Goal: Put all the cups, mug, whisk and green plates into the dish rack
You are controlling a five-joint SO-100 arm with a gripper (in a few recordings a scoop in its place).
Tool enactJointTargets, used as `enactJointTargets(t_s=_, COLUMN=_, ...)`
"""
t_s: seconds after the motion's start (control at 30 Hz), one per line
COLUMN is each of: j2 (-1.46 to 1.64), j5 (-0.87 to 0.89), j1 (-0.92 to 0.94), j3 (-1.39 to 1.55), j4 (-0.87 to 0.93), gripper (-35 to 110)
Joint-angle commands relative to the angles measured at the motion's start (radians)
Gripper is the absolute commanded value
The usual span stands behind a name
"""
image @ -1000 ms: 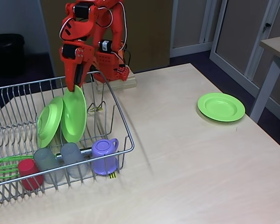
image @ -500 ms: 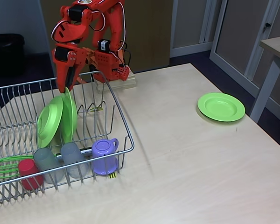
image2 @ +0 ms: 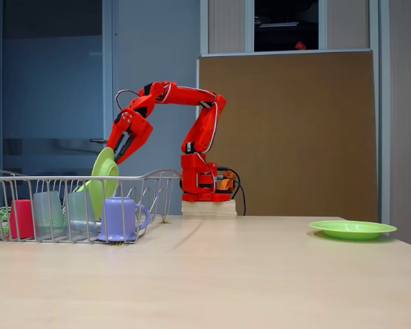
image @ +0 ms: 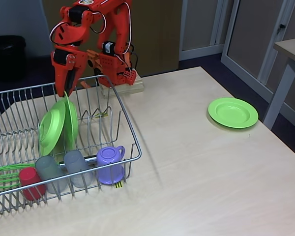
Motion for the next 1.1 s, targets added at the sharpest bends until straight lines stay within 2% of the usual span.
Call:
enactJointTargets(t_s=0.0, j2=0.097, j5=-0.017, j1=0.008, j3=0.064, j4=0.002, gripper=0)
enactJointTargets(t_s=0.17, j2=0.204, j5=0.000, j1=-0.029, j3=0.160, j4=0.014, gripper=0)
enactJointTargets(t_s=0.33, j2=0.230, j5=-0.035, j1=-0.061, j3=0.141, j4=0.106, gripper=11)
enactJointTargets(t_s=0.43, j2=0.239, j5=-0.040, j1=-0.075, j3=0.112, j4=0.152, gripper=14)
enactJointTargets(t_s=0.73, j2=0.288, j5=-0.041, j1=-0.101, j3=0.058, j4=0.250, gripper=14)
enactJointTargets(t_s=0.87, j2=0.295, j5=-0.048, j1=-0.104, j3=0.064, j4=0.253, gripper=13)
enactJointTargets(t_s=1.07, j2=0.249, j5=-0.103, j1=-0.067, j3=0.107, j4=0.164, gripper=13)
